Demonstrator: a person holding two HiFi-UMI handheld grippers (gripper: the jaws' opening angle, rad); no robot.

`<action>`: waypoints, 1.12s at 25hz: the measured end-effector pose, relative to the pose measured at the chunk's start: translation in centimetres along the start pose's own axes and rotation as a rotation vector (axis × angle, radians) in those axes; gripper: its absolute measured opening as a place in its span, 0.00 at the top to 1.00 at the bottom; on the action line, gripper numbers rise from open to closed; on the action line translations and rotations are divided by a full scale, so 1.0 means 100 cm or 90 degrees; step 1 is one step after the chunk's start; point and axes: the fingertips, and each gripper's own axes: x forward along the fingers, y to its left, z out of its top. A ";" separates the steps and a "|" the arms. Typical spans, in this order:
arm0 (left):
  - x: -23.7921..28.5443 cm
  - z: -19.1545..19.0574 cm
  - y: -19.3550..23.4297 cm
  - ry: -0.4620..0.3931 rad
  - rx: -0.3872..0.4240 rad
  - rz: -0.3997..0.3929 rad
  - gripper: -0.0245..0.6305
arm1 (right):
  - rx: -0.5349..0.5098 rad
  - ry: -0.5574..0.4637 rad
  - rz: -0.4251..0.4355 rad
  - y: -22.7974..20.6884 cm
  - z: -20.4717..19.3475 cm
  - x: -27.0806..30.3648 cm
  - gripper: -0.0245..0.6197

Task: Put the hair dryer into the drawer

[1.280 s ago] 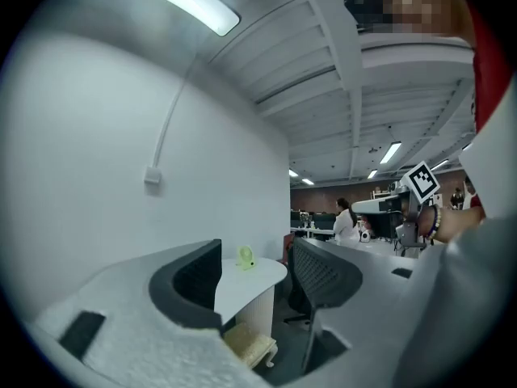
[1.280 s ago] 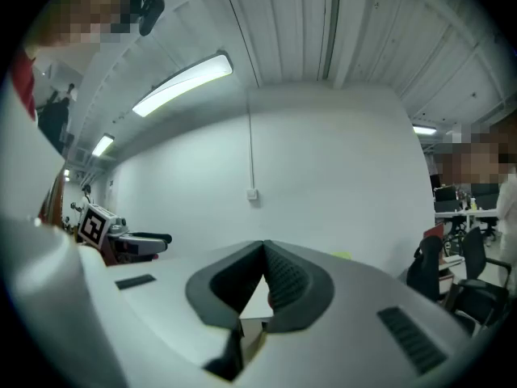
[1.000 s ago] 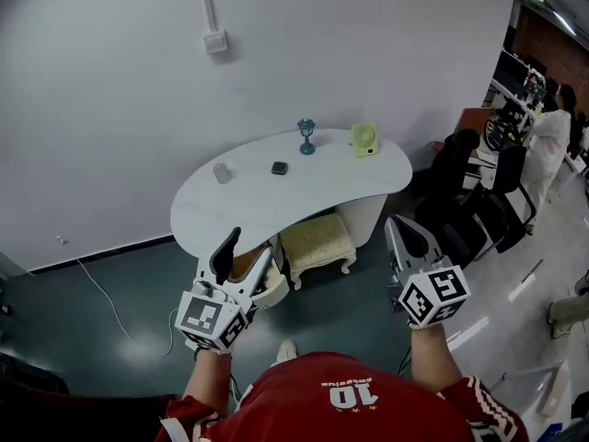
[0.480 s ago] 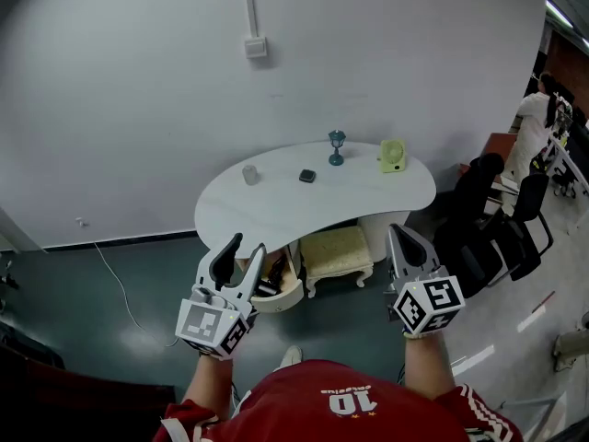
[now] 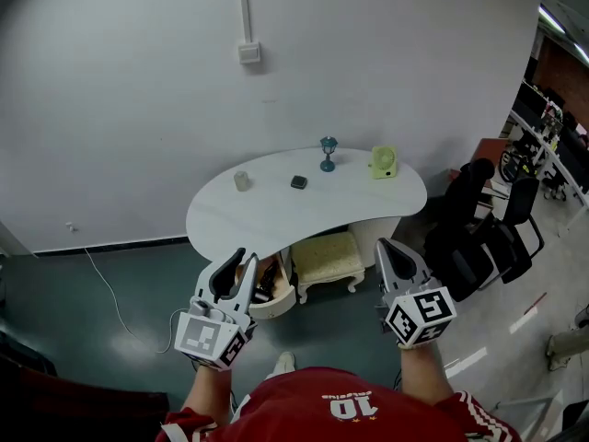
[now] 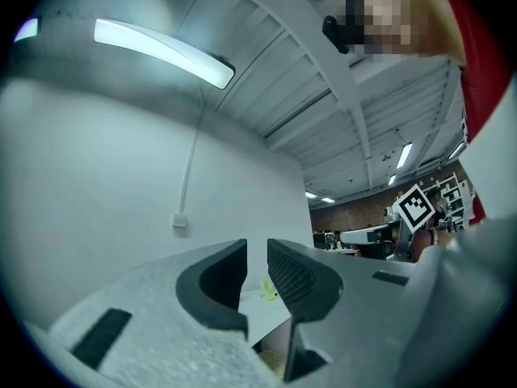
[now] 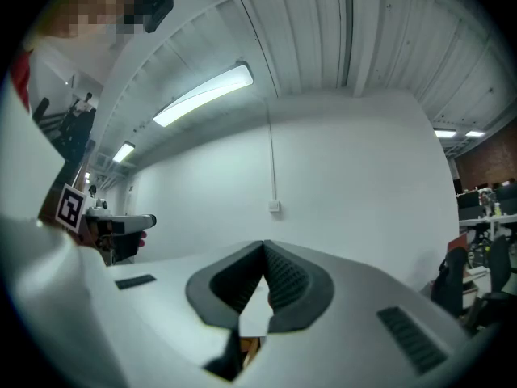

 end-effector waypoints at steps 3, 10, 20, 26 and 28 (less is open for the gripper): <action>0.002 0.002 -0.001 -0.007 0.000 -0.003 0.88 | 0.000 -0.002 -0.003 -0.001 0.000 -0.002 0.95; 0.010 -0.001 -0.002 0.000 0.009 -0.014 0.96 | 0.004 0.002 -0.001 -0.006 -0.004 0.005 0.95; 0.013 -0.006 0.005 0.011 0.023 -0.015 0.98 | 0.008 -0.001 0.000 -0.010 -0.006 0.015 0.95; 0.022 -0.009 0.005 0.015 0.019 -0.018 0.98 | 0.000 0.001 0.000 -0.012 -0.006 0.018 0.95; 0.023 -0.009 0.003 0.017 0.018 -0.022 0.98 | -0.002 0.003 0.000 -0.012 -0.007 0.018 0.95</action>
